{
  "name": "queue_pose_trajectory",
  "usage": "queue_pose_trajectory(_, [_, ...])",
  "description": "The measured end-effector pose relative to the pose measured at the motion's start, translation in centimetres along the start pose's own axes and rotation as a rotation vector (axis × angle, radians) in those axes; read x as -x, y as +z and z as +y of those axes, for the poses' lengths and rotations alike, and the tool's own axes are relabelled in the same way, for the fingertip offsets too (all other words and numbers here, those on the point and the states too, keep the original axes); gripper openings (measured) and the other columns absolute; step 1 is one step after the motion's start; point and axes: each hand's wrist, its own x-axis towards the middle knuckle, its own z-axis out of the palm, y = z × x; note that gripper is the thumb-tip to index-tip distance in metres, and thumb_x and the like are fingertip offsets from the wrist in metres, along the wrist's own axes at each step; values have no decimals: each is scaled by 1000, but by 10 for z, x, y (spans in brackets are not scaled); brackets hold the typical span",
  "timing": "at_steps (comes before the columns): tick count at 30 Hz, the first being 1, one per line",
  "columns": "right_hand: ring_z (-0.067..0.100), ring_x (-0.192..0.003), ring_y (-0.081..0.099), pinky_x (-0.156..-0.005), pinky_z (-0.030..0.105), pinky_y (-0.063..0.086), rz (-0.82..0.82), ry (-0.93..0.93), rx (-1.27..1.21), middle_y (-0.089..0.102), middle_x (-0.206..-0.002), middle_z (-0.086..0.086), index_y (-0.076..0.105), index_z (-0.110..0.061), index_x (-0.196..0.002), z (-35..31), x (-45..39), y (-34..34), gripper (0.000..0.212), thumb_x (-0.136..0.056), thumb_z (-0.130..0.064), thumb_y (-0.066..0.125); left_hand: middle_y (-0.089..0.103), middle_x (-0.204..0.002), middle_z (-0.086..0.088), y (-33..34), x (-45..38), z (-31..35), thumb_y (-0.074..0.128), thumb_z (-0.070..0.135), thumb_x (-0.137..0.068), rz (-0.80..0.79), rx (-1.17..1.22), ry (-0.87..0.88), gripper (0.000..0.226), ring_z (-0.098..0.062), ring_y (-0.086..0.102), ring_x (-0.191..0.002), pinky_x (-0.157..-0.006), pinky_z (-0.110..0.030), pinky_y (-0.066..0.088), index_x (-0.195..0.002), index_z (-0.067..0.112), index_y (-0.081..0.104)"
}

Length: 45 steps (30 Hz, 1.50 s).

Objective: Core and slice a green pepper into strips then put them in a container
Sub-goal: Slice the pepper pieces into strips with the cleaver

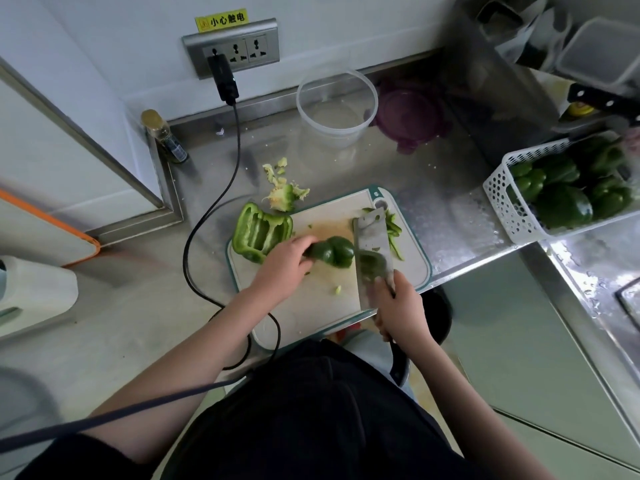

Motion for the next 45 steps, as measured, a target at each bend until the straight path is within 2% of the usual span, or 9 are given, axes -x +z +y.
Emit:
queue_pose_trajectory(5, [19, -46, 49, -40, 29, 41, 21, -38, -8, 52, -63, 8, 44, -17, -81, -6, -1, -4, 24, -99, -33, 43, 55, -73, -3, 5, -15, 12, 50, 27, -96, 66, 114, -283, 25, -25, 56, -74, -53, -27, 34, -84, 5, 54])
queue_pose_trajectory(9, [23, -52, 52, -48, 40, 48, -12, -5, 43, 55, -68, 10, 43, -9, -95, -12, 0, 3, 24, -99, -32, 41, 60, -113, -16, 27, -7, 4, 51, 24, -96, -49, 87, -431, 45, -31, 60, -99, -67, -27, 44, -130, -2, 39])
queue_pose_trajectory(18, [26, -61, 53, -50, 36, 42, -32, -132, 139, 55, -70, 6, 49, -9, -107, -19, 11, 24, 22, -101, -27, 38, 50, -63, -3, 33, 22, 6, 51, 36, -94, 83, -350, -189, 49, -24, 59, -55, -35, -22, 23, -127, 1, 39])
queue_pose_trajectory(22, [21, -53, 47, -45, 28, 32, -38, -134, 165, 52, -65, 4, 43, -9, -90, -17, 9, 29, 20, -101, -25, 37, 56, -104, -19, 42, 32, -5, 55, 51, -83, 176, -537, -39, 65, -35, 55, -91, -66, -37, 50, -127, 4, 46])
queue_pose_trajectory(25, [20, -52, 45, -43, 27, 30, -53, -120, 190, 52, -67, 5, 39, -13, -89, -18, 8, 32, 19, -102, -26, 35, 26, -149, -21, 46, 33, -16, 43, 63, -84, 4, -502, 39, 91, -36, 25, -138, -113, -43, 22, -148, 4, 17])
queue_pose_trajectory(27, [21, -53, 46, -43, 28, 31, -55, -123, 242, 52, -68, 6, 35, -13, -90, -18, 7, 34, 19, -103, -28, 33, 18, -154, -17, 48, 32, -20, 44, 62, -85, -59, -454, 70, 97, -30, 18, -143, -116, -35, 6, -149, 0, 5])
queue_pose_trajectory(35, [25, -56, 48, -49, 32, 38, -63, -139, 321, 49, -66, 6, 33, -13, -90, -20, 2, 43, 20, -103, -27, 31, 54, -120, -22, 58, 23, -20, 54, 63, -68, 2, -494, 72, 107, -38, 57, -109, -103, -42, 35, -139, -11, 23])
queue_pose_trajectory(40, [23, -56, 47, -49, 32, 38, -97, -130, 376, 45, -66, 4, 34, -12, -90, -17, 0, 46, 19, -103, -26, 31, 24, -149, -21, 60, 24, -21, 58, 57, -79, -40, -413, 42, 111, -37, 26, -138, -116, -36, 10, -147, 0, -8])
queue_pose_trajectory(45, [30, -67, 55, -54, 34, 41, -111, -122, 506, 50, -72, 6, 31, -14, -92, -18, -2, 56, 9, -100, -11, 33, 27, -147, -24, 61, 27, -18, 67, 52, -76, -16, -393, 4, 115, -38, 30, -136, -114, -39, 21, -143, 0, -9])
